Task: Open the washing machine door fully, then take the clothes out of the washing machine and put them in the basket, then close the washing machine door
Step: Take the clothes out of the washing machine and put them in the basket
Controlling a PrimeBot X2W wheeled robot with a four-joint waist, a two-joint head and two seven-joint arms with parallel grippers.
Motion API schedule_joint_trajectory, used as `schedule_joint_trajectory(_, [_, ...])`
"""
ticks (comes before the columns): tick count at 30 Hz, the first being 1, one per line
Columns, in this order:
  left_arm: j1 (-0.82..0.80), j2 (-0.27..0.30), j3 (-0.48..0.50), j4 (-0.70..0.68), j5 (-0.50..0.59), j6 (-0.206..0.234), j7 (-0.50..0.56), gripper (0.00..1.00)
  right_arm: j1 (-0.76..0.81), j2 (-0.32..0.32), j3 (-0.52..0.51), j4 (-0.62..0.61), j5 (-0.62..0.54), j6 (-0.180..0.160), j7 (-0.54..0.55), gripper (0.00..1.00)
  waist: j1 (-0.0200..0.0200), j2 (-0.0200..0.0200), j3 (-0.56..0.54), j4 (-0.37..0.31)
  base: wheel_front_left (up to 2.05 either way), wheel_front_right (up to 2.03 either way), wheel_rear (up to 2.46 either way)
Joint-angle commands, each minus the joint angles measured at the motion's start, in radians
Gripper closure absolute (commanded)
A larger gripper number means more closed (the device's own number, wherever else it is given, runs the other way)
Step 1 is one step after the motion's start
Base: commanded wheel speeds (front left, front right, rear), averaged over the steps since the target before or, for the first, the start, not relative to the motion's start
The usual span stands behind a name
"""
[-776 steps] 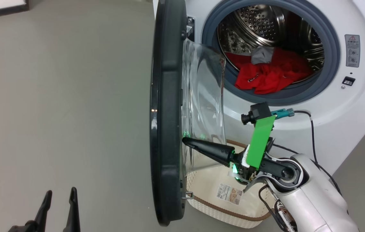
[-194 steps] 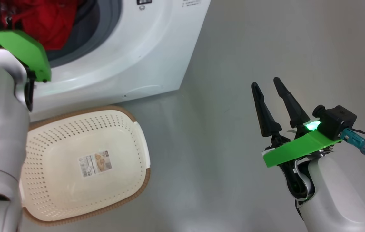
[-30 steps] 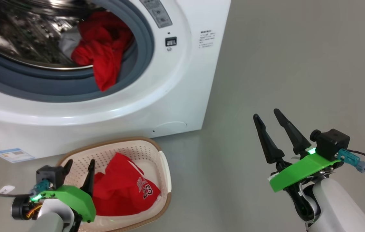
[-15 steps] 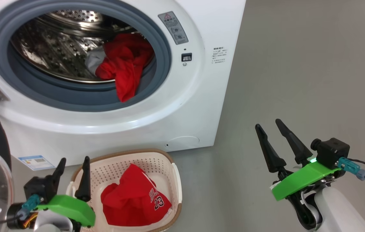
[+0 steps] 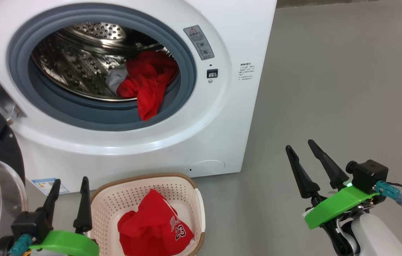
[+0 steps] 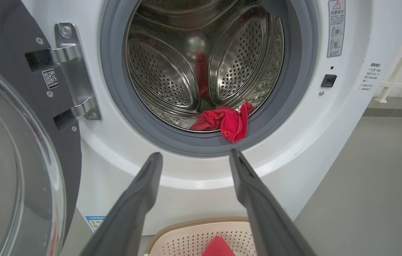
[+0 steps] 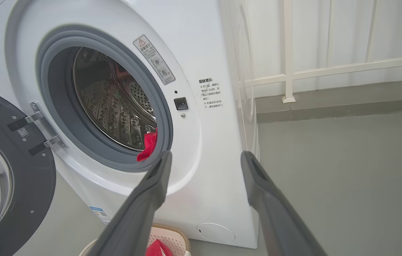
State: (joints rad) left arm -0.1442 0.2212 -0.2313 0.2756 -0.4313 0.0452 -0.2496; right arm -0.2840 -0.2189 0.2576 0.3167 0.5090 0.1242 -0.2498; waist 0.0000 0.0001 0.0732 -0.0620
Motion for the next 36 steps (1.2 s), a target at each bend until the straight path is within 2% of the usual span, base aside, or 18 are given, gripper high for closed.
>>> schedule_joint_trajectory(1, [-0.009, 0.030, 0.040, -0.038, 0.000, 0.017, -0.012, 0.00, 0.003, -0.005, 0.017, -0.027, -0.004, 0.007, -0.012, 0.00, 0.0000, -0.0001, -0.007, 0.001, 0.00, 0.00, 0.00])
schedule_joint_trajectory(16, [0.029, 0.035, 0.036, -0.120, -0.007, 0.048, 0.009, 0.00, 0.014, -0.020, 0.007, -0.034, -0.010, 0.007, -0.012, 0.00, 0.0000, -0.0001, -0.021, -0.001, 0.00, 0.00, 0.00])
schedule_joint_trajectory(36, [0.017, 0.035, 0.023, -0.141, -0.019, 0.054, 0.012, 0.00, 0.010, -0.019, 0.005, -0.033, -0.013, 0.007, -0.012, 0.00, 0.0000, -0.0001, -0.008, -0.002, 0.00, 0.00, 0.00])
